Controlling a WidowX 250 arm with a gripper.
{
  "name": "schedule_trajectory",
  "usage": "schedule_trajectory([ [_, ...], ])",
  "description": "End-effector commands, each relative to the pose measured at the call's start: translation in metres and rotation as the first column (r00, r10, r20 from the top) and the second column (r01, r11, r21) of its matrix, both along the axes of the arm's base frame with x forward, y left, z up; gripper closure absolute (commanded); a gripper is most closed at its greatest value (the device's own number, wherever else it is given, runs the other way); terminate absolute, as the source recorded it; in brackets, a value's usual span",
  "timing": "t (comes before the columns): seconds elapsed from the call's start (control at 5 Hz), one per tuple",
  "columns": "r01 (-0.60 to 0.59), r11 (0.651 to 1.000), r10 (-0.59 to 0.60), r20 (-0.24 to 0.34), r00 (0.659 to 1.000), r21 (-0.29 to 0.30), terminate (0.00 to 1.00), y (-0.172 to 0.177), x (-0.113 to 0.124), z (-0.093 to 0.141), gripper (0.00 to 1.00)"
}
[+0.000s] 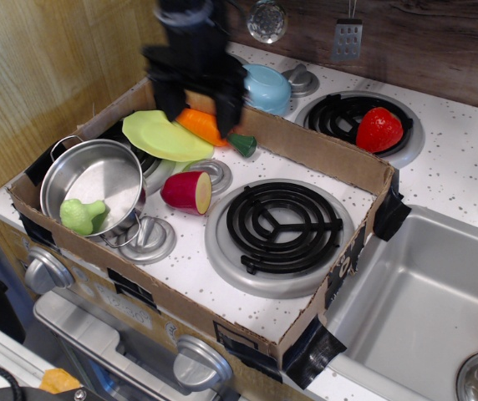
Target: Take broccoli out of pan
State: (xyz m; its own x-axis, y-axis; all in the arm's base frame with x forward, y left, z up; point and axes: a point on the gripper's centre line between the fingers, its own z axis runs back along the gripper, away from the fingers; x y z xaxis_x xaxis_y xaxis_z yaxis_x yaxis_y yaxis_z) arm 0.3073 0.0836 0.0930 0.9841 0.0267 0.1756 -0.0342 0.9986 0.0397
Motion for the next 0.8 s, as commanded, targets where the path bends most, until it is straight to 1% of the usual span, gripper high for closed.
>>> schedule_trajectory([
  [0.0, -0.090, 0.994, 0.082, 0.127, 0.989, 0.058, 0.00, 0.024, -0.033, 0.023, 0.00],
  [0.2, -0.109, 0.989, 0.095, 0.138, 0.986, 0.097, 0.00, 0.035, -0.043, 0.022, 0.00],
  [0.4, -0.140, 0.984, 0.128, 0.112, 0.986, 0.107, 0.00, 0.044, -0.053, 0.019, 0.00],
  [0.6, -0.147, 0.982, 0.136, 0.093, 0.986, 0.122, 0.00, 0.051, -0.060, 0.009, 0.00],
])
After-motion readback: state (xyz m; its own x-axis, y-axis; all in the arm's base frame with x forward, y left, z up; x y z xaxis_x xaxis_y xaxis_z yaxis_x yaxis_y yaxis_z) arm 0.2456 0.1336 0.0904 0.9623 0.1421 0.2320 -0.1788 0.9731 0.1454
